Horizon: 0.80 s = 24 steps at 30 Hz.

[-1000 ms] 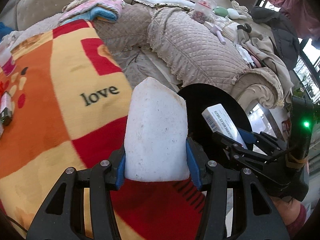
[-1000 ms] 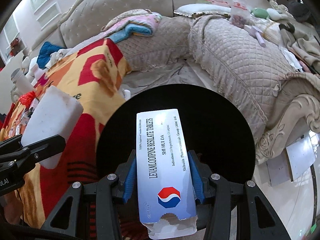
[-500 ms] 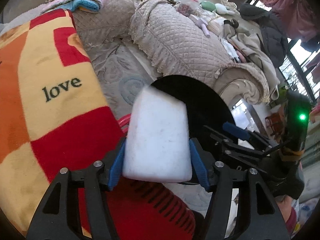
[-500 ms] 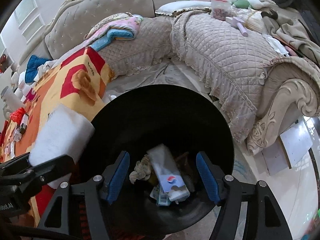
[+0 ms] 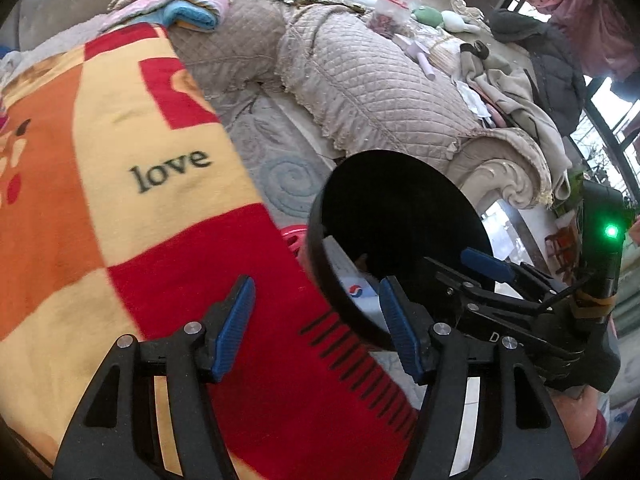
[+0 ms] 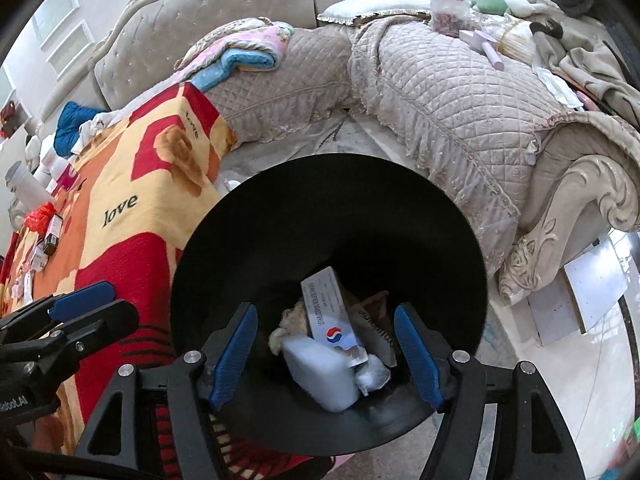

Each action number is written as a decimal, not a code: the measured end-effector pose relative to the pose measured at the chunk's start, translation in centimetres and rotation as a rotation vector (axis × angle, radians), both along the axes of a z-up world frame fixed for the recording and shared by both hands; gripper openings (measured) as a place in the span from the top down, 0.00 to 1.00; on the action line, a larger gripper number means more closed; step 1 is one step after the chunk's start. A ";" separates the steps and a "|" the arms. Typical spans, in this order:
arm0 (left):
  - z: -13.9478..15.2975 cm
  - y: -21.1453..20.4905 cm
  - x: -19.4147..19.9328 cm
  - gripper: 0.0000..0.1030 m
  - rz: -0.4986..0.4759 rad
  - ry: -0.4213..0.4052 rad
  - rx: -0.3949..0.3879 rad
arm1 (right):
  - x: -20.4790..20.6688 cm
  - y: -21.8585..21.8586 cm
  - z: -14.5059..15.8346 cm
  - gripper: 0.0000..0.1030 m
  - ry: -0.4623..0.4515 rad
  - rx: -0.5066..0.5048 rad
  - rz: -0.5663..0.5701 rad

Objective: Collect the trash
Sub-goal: 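Open the right tool to drop the box while the left tool drops the foam block, then move both tools back over the items on the blanket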

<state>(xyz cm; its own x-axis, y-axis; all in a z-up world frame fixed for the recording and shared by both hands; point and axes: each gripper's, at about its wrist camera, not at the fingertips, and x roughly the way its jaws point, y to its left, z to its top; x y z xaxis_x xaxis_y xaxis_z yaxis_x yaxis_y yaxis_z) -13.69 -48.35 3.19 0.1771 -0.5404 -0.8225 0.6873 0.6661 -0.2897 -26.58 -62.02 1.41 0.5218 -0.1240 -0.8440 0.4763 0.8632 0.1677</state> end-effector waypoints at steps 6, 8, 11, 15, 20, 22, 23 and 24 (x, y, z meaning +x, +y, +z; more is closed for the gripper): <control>0.4 1.9 0.3 0.38 0.049 -0.034 0.028 | 0.7 1.8 0.6 0.32 -0.011 0.001 0.039; 0.5 2.9 0.5 0.38 0.073 -0.041 0.036 | 1.1 2.7 0.9 0.32 -0.017 -0.001 0.057; 0.5 4.3 0.9 0.38 0.108 -0.048 0.048 | 1.7 3.9 1.3 0.31 -0.026 0.002 0.085; 0.6 7.5 1.9 0.38 0.170 -0.058 0.064 | 2.7 6.1 1.9 0.30 -0.039 0.007 0.137; 0.6 12.9 3.1 0.38 0.261 -0.070 0.087 | 4.4 9.3 2.1 0.29 -0.040 0.020 0.221; 0.6 15.0 3.8 0.38 0.301 -0.074 0.099 | 5.3 10.9 2.0 0.29 -0.039 0.029 0.261; 0.6 16.6 4.3 0.38 0.331 -0.073 0.103 | 5.7 11.5 2.0 0.29 -0.037 0.032 0.275; 0.6 17.6 4.7 0.38 0.353 -0.072 0.105 | 6.3 12.3 1.9 0.29 -0.036 0.038 0.295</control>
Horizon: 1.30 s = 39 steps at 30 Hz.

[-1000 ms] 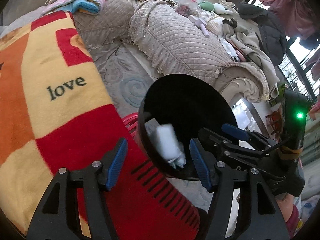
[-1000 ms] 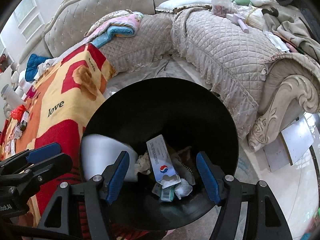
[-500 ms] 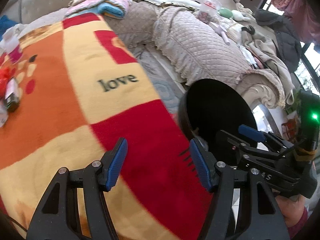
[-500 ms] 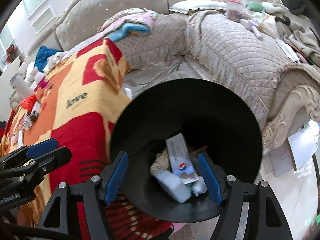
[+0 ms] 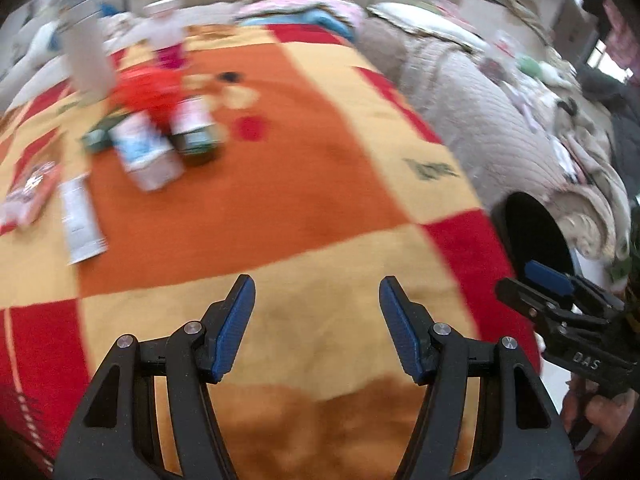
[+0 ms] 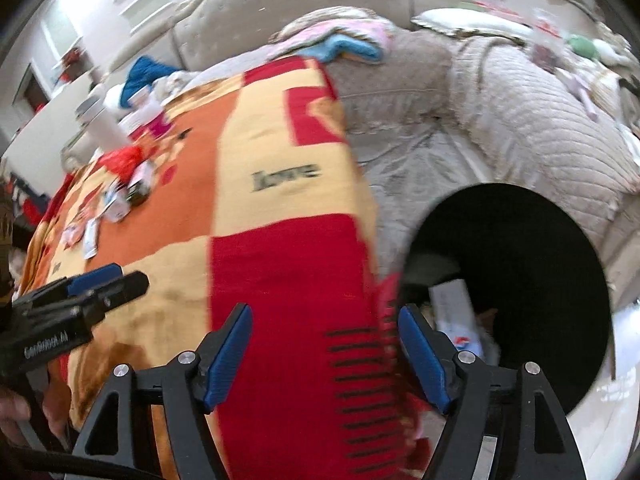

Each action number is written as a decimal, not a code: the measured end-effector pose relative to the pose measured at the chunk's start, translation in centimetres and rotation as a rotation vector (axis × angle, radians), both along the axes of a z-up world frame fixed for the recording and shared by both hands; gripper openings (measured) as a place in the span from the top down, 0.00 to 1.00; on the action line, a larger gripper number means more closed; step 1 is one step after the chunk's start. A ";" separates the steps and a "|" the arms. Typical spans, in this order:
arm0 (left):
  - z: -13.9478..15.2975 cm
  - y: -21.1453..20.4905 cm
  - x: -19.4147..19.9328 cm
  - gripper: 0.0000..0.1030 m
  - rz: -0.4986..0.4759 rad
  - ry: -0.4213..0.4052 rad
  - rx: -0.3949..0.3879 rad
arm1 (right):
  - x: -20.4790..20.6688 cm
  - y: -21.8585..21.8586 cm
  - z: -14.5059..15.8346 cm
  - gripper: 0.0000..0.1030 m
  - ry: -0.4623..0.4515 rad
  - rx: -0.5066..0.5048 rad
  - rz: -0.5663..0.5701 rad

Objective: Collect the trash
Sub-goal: 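Move both tools back over the items on the blanket, then grasp the white sachet with the left tool while the right tool grasps the Tobrex box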

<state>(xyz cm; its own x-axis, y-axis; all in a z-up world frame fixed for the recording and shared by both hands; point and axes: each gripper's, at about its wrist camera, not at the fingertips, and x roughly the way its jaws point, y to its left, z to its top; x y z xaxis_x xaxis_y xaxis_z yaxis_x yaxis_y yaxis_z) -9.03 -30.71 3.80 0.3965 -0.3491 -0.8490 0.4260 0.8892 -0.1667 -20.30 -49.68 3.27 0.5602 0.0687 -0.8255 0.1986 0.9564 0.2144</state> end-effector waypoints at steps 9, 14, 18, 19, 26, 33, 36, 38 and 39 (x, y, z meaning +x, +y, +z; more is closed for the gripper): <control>-0.2 10.2 4.5 0.38 0.238 -0.012 0.039 | 3.5 6.9 0.0 0.25 0.005 -0.003 0.160; -1.0 13.3 7.4 0.38 0.330 0.008 0.026 | 5.2 9.8 0.1 0.25 -0.005 -0.010 0.225; -1.6 14.0 9.6 0.39 0.363 0.010 -0.004 | 6.6 11.6 0.2 0.25 -0.018 0.007 0.274; -1.7 14.0 10.1 0.39 0.366 0.001 -0.007 | 6.9 12.1 0.2 0.25 -0.020 0.014 0.285; -1.6 13.8 10.6 0.84 0.289 -0.011 0.013 | 9.9 15.7 0.1 0.25 -0.060 0.047 0.357; -0.8 16.6 9.4 0.86 0.282 0.012 -0.041 | 14.2 19.4 0.3 0.27 -0.106 -0.010 0.409; -0.3 17.4 8.5 0.87 0.275 0.006 -0.055 | 16.4 20.2 0.3 0.27 -0.130 -0.031 0.407; -0.2 17.7 7.9 0.87 0.266 0.005 -0.060 | 17.9 20.6 0.1 0.27 -0.124 -0.043 0.396; -0.2 17.8 7.6 0.87 0.262 0.002 -0.060 | 18.6 20.6 0.0 0.32 -0.123 -0.048 0.385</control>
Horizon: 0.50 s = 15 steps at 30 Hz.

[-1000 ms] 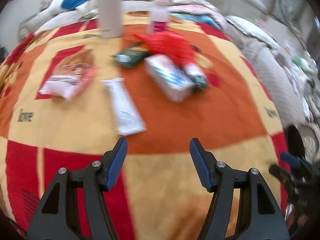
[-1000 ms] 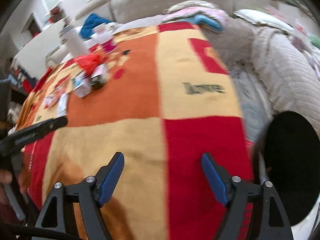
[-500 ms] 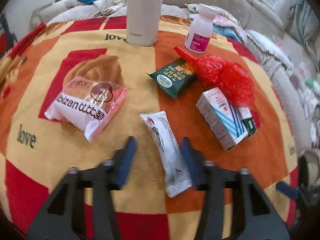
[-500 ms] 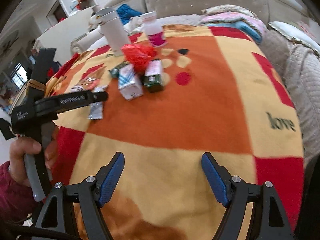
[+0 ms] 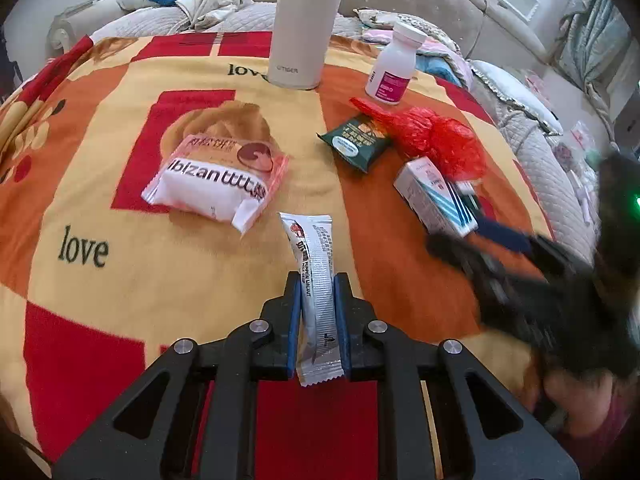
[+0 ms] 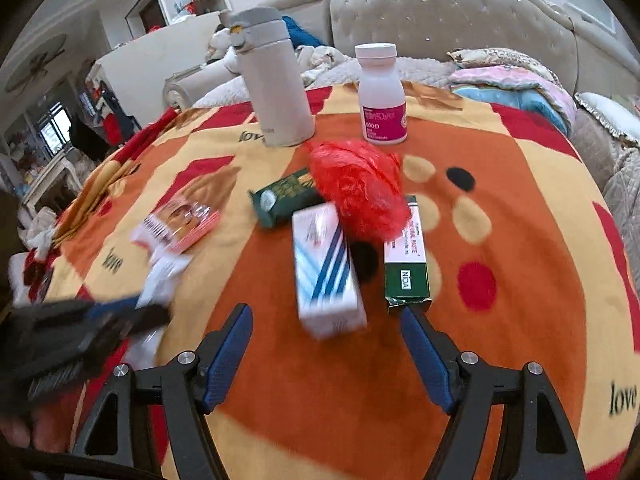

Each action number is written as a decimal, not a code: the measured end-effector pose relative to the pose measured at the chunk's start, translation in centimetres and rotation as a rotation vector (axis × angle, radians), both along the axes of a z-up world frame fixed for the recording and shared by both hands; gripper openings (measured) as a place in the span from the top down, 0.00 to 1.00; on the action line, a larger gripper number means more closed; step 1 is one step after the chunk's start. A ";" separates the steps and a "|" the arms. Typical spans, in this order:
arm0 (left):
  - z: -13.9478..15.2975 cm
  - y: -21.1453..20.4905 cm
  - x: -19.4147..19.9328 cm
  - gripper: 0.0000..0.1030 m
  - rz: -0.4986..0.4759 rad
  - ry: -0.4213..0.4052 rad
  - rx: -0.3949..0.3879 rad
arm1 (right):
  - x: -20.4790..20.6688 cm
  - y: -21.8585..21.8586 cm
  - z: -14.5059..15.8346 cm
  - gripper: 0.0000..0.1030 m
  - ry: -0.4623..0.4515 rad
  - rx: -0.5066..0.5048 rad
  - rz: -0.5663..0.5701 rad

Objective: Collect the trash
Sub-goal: 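Grasp the white sachet with the left tool while the right tool grasps the Tobrex box, then carry the sachet and Tobrex box with both tools over the black bin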

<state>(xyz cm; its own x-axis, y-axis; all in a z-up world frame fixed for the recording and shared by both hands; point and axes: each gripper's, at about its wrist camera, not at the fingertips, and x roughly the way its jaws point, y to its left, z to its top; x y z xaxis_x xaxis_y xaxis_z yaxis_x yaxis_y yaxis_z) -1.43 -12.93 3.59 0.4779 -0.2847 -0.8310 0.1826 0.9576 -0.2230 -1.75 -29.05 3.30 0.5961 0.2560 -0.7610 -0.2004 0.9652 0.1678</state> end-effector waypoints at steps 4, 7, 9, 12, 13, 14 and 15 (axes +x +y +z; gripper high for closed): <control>-0.3 0.0 -0.8 0.87 -0.012 -0.002 0.009 | 1.1 0.0 -0.1 0.69 0.018 0.005 -0.009; -0.5 0.0 -1.1 0.87 -0.011 0.003 0.001 | -0.2 -0.2 0.4 0.69 0.025 0.010 -0.002; -0.4 0.0 -1.3 0.87 -0.009 0.000 -0.002 | -2.0 -0.8 0.8 0.69 0.055 0.023 0.006; -0.3 -0.1 -1.8 0.87 -0.012 0.001 -0.015 | -5.5 -1.8 0.8 0.69 0.102 0.044 0.010; -0.2 -0.2 -2.1 0.87 -0.015 -0.001 -0.016 | -6.6 -2.0 0.6 0.69 0.118 0.028 0.010; -0.1 -0.4 -2.4 0.87 -0.022 -0.002 -0.016 | -7.7 -2.0 0.3 0.69 0.132 0.008 0.009; -0.1 -0.5 -2.7 0.87 -0.027 -0.002 -0.018 | -8.5 -2.2 0.1 0.69 0.145 0.002 0.006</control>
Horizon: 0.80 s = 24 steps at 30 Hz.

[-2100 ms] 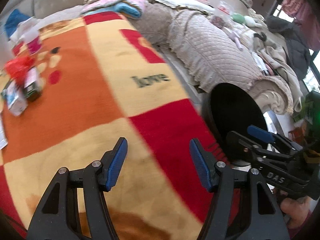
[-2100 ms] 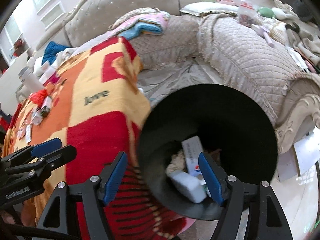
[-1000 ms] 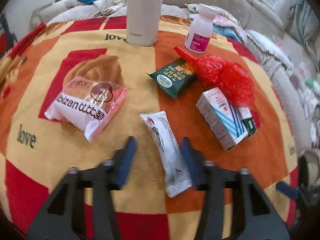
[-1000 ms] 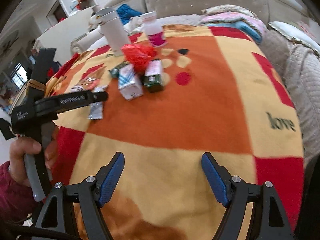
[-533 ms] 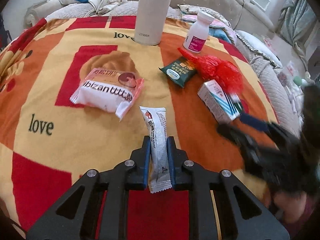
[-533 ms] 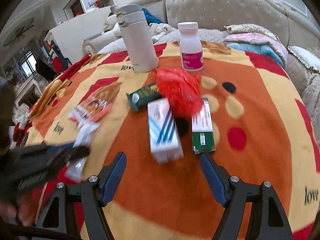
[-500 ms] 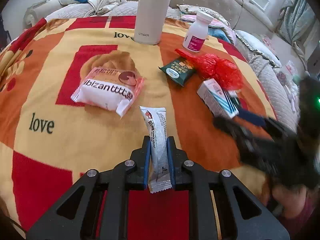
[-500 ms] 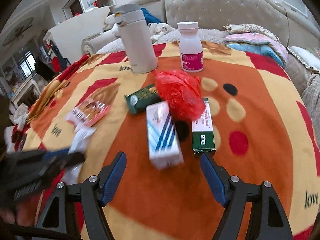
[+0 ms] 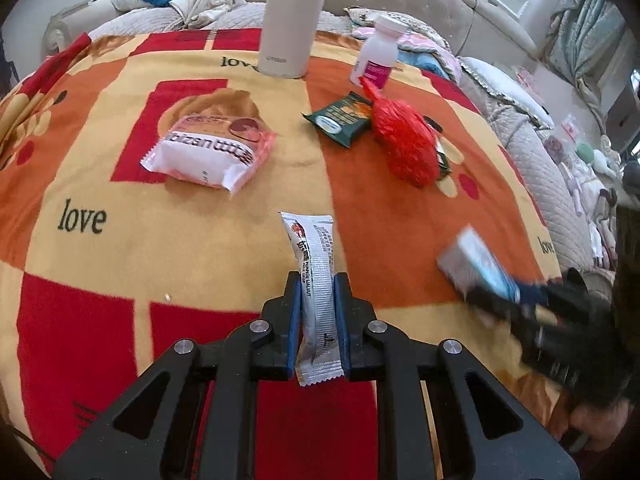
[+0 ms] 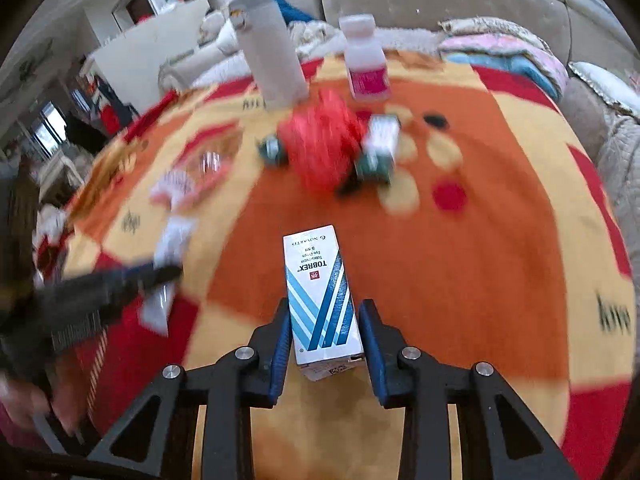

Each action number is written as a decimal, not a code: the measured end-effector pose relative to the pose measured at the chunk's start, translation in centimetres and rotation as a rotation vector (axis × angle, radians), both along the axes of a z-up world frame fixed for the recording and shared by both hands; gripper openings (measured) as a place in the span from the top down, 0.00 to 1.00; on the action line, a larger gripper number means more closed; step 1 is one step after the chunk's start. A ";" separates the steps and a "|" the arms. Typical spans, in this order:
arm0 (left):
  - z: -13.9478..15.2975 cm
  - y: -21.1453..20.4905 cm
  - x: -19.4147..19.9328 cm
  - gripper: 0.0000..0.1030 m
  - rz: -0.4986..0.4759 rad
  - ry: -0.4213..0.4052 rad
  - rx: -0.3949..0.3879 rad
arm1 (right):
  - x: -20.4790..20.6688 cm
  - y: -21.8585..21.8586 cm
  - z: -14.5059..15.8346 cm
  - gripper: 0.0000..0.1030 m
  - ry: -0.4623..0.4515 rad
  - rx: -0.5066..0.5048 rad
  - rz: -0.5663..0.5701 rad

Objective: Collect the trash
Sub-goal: 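Carry the sachet and Tobrex box with both tools over the black bin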

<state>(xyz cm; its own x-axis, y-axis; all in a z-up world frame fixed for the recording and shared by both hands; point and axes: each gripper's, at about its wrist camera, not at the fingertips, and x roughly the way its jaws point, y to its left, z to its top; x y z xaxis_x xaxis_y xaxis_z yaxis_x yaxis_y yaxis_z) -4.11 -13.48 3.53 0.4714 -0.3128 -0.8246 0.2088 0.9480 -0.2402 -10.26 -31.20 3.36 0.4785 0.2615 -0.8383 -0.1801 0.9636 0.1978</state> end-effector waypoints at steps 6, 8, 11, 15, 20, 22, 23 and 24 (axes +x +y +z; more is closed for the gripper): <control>0.1 -1.3 -1.9 0.87 -0.032 0.005 0.001 | -1.5 0.4 -0.2 0.62 -0.018 -0.035 -0.009; 0.3 -1.6 -2.4 0.87 -0.038 0.002 0.004 | -1.0 0.6 -0.1 0.62 -0.045 -0.024 -0.006; 0.5 -2.1 -3.2 0.87 -0.045 -0.002 0.010 | -0.6 1.0 -0.4 0.70 -0.054 -0.045 0.007; 1.0 -3.2 -3.9 0.87 -0.067 -0.013 0.018 | -2.2 0.9 0.5 0.72 -0.083 -0.056 0.029; 1.5 -5.2 -4.7 0.87 -0.103 -0.024 0.017 | -4.4 -1.7 2.3 0.72 -0.109 -0.034 -0.013; 1.8 -6.4 -5.0 0.87 -0.124 -0.030 0.015 | -5.2 -2.9 3.0 0.72 -0.118 -0.020 -0.036; 1.9 -7.0 -5.2 0.87 -0.136 -0.033 0.016 | -5.8 -3.9 3.4 0.72 -0.127 -0.016 -0.055; 2.1 -7.5 -5.3 0.87 -0.144 -0.036 0.017 | -6.3 -4.5 3.7 0.72 -0.132 -0.015 -0.068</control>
<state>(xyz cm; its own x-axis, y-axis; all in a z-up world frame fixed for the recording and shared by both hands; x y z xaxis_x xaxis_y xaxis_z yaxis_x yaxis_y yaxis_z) -9.44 -20.98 5.59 0.4520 -0.3655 -0.8137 0.3508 0.9115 -0.2146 -16.53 -35.71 7.07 0.6011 0.2130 -0.7702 -0.1380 0.9770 0.1625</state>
